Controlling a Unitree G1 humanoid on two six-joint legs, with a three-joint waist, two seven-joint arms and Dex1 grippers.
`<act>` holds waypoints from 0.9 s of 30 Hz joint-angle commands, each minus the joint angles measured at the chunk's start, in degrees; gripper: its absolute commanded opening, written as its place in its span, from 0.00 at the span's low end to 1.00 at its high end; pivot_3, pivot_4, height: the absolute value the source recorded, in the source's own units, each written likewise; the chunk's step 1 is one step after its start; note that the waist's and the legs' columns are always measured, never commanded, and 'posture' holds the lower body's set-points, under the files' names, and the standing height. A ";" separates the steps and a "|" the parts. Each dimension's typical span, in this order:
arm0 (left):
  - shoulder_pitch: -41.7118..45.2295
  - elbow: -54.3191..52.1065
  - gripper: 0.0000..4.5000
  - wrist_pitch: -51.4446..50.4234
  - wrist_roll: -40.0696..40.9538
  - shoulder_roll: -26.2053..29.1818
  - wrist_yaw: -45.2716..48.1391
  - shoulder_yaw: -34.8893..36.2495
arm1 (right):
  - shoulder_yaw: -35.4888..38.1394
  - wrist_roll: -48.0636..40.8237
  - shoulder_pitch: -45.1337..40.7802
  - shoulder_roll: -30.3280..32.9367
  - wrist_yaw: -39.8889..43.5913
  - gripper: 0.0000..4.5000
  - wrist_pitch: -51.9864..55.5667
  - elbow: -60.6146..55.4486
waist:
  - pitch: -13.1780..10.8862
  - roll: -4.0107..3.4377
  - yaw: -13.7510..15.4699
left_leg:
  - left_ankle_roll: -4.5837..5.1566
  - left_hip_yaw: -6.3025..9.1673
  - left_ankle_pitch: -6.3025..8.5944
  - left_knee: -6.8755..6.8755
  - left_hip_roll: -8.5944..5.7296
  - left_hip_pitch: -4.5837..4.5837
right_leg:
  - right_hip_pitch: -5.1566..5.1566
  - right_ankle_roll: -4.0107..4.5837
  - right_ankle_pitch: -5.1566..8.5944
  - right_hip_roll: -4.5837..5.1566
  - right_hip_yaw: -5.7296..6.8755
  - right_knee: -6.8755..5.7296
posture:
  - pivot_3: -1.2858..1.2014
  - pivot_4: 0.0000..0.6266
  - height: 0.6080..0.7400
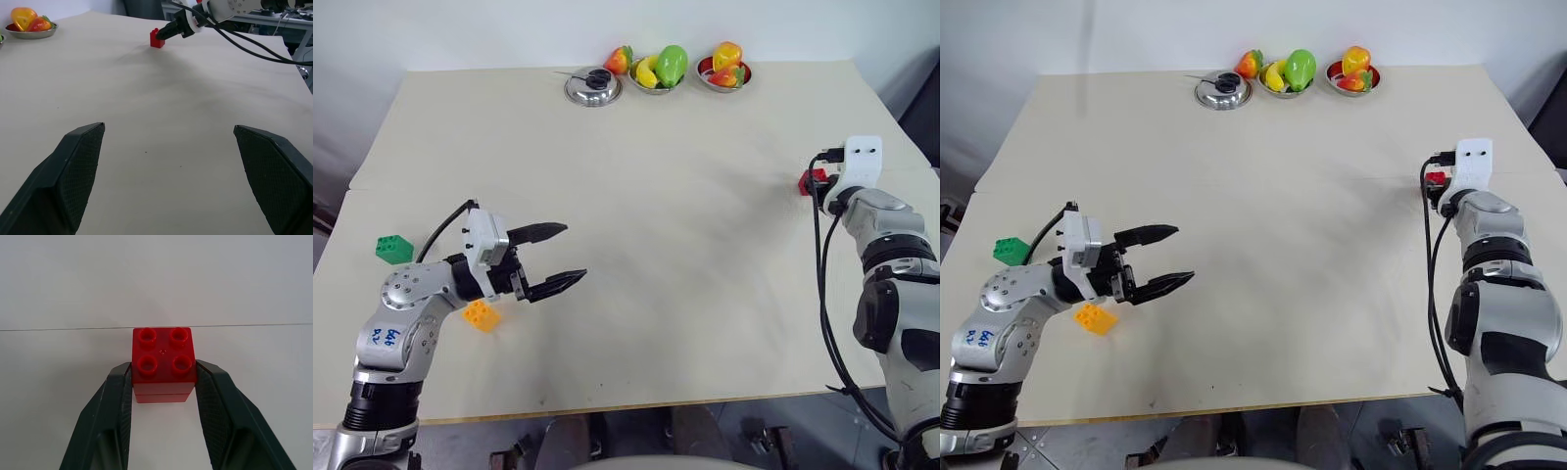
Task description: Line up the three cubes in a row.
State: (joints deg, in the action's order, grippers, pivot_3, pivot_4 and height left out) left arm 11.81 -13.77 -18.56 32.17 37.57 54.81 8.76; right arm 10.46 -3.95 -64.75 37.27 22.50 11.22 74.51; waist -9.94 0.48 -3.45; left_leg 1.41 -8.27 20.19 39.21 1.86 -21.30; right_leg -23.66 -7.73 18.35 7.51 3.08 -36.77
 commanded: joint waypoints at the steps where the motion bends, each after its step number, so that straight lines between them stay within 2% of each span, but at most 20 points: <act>1: -0.74 -1.40 1.00 1.12 0.01 1.43 0.46 2.15 | -2.14 0.79 -2.16 1.13 14.28 0.36 -2.02 -2.69 | 0.00 -0.01 -0.02 | 0.00 0.00 0.00 0.00 0.01 0.00 | 0.00 0.00 0.00 0.00 0.00 0.00 | 0.52 0.24 1.00; 7: -1.36 -1.64 1.00 1.11 0.16 2.03 0.65 2.73 | -7.59 -2.76 3.45 1.37 55.05 0.36 -13.96 -15.53 | -0.07 -0.11 -0.11 | 0.00 0.01 0.00 -0.01 0.03 0.02 | 0.00 -0.02 -0.01 -0.04 0.02 0.03 | 0.52 0.24 1.00; 10: -1.81 -2.09 1.00 0.94 0.43 2.15 0.82 2.97 | -11.58 -3.52 7.83 2.56 67.42 0.36 -13.91 -22.73 | -0.07 -0.10 0.16 | 0.00 0.06 0.00 0.01 0.03 0.04 | 0.08 -0.02 -0.01 -0.01 0.09 0.04 | 0.52 0.24 1.00; 13: -2.21 -2.42 1.00 0.85 0.61 2.23 0.93 3.17 | -18.84 -1.74 12.12 5.44 70.00 0.36 -19.08 -27.62 | -0.07 -0.10 0.69 | 0.00 0.23 0.01 0.12 -0.04 0.02 | 0.19 -0.03 -0.01 0.12 0.24 0.03 | 0.52 0.24 1.00; 16: -2.54 -2.62 1.00 0.81 0.70 2.29 1.05 3.32 | -23.05 -1.73 13.52 7.01 70.00 0.36 -21.46 -27.73 | -0.07 -0.10 0.67 | 0.01 0.25 0.01 0.18 -0.09 0.01 | 0.19 -0.03 -0.02 0.19 0.26 0.02 | 0.52 0.24 1.00; 21: -3.72 -3.64 1.00 0.36 1.27 2.75 1.30 4.41 | -25.16 -3.15 14.91 9.06 70.00 0.36 -28.43 -27.71 | -0.07 -0.09 0.38 | -0.01 0.35 0.01 0.24 0.01 0.03 | 0.27 -0.03 -0.02 0.11 0.38 0.02 | 0.52 0.24 1.00; 27: -4.14 -3.65 1.00 0.43 1.19 2.81 1.66 4.86 | -26.20 -6.08 15.45 10.37 70.00 0.36 -30.89 -25.59 | -0.07 -0.09 0.55 | -0.01 0.47 0.02 0.34 -0.02 0.01 | 0.38 -0.03 -0.02 0.18 0.47 0.03 | 0.52 0.24 1.00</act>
State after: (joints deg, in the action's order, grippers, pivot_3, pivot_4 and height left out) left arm 7.95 -15.47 -18.62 32.28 39.46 56.03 12.49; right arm -15.33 -9.58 -50.23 45.85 88.79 -17.87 48.06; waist -10.01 0.39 -2.90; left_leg 1.40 -7.76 20.21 39.56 1.83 -21.29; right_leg -23.27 -7.76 18.34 7.68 3.59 -36.74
